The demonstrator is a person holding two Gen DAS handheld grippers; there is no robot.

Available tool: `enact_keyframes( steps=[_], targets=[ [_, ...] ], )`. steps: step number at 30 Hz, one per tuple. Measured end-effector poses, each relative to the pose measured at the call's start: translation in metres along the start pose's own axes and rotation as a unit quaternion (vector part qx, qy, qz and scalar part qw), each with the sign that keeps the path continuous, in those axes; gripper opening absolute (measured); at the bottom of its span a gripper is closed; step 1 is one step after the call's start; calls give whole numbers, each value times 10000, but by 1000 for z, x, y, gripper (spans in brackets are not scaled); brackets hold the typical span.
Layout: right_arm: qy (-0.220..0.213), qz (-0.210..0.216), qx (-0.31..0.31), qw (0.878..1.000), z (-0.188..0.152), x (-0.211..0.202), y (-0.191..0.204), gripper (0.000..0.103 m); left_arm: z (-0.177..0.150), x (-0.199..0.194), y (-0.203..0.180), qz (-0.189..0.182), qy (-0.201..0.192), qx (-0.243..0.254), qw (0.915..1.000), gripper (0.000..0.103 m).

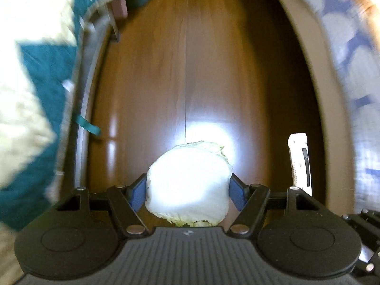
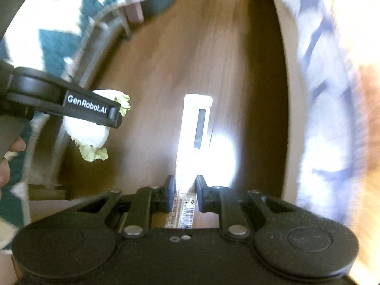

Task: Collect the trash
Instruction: 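Carry the wrapper ball and paper strip up over the wastebasket with both tools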

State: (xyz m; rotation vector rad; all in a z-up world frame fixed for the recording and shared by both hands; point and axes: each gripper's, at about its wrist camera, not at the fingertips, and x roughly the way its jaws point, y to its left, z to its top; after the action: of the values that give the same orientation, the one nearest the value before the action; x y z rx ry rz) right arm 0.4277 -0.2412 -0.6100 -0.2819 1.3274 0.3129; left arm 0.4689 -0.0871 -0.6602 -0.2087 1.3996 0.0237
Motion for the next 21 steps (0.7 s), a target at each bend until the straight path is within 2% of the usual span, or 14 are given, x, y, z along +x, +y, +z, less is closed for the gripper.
enact_keyframes(
  steps=[4, 7, 12, 17, 21],
  targets=[
    [-119, 78, -86, 9999, 18, -78, 1, 17, 7, -92, -4, -58, -274, 226, 9994, 69],
    [-230, 139, -99, 9996, 31, -128, -6, 17, 12, -152, -6, -65, -380, 227, 9990, 70],
    [-452, 277, -283, 9982, 63, -214, 11, 17, 17, -247, -4, -127, -624, 97, 9979, 70],
    [-713, 408, -585, 9949, 92, -303, 36, 17, 32, -338, 14, -183, -957, -87, 9952, 70],
    [-885, 631, -786, 9910, 105, -354, 60, 17, 38, -404, 38, -371, -1363, -251, 9897, 70]
  ],
)
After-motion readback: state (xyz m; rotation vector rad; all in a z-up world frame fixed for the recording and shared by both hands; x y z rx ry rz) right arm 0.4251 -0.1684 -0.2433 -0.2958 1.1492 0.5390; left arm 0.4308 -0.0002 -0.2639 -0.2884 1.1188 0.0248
